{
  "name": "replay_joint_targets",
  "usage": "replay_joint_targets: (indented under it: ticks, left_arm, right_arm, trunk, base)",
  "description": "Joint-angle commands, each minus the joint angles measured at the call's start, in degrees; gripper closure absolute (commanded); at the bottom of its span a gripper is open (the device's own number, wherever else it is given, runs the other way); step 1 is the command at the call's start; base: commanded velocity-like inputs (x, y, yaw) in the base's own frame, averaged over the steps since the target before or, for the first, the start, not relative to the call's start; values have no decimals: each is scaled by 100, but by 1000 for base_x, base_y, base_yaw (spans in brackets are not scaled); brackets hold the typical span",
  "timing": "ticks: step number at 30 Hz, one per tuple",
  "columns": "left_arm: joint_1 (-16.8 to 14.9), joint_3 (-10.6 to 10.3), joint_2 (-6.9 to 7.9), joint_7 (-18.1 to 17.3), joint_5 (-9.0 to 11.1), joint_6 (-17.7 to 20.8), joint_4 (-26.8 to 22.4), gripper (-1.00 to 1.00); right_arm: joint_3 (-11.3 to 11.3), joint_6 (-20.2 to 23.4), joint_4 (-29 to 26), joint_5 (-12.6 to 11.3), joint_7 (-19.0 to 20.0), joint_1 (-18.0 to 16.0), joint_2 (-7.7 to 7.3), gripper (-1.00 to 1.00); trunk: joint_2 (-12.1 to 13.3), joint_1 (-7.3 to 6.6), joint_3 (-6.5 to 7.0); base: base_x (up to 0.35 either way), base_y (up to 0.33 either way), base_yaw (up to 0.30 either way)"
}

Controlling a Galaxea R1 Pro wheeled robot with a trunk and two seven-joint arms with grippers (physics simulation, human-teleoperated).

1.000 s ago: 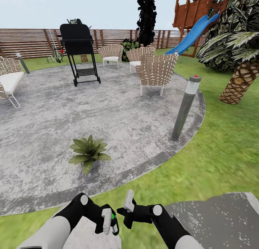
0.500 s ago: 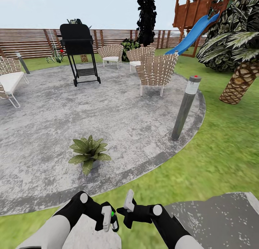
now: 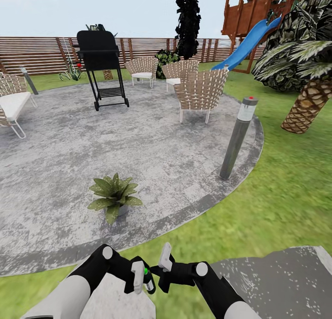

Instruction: Pick up the pesticide atomizer in the garden and spray insectifuge to fully cover both potted plants in the garden.

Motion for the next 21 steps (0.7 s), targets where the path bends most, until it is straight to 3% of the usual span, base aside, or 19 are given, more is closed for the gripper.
replay_joint_targets:
  ticks: [1, 21]
  left_arm:
    - [-2, 41, -5, -25, -38, -17, -5, 100]
    - [-2, 40, -64, -33, -36, -16, -12, 100]
  right_arm:
    - [-7, -35, -6, 58, 1, -2, 1, 100]
    - [-7, -36, -6, 58, 1, -2, 1, 100]
  trunk:
    - [-2, -1, -5]
    - [-2, -1, -5]
  base:
    - [0, 0, 0]
    - [0, 0, 0]
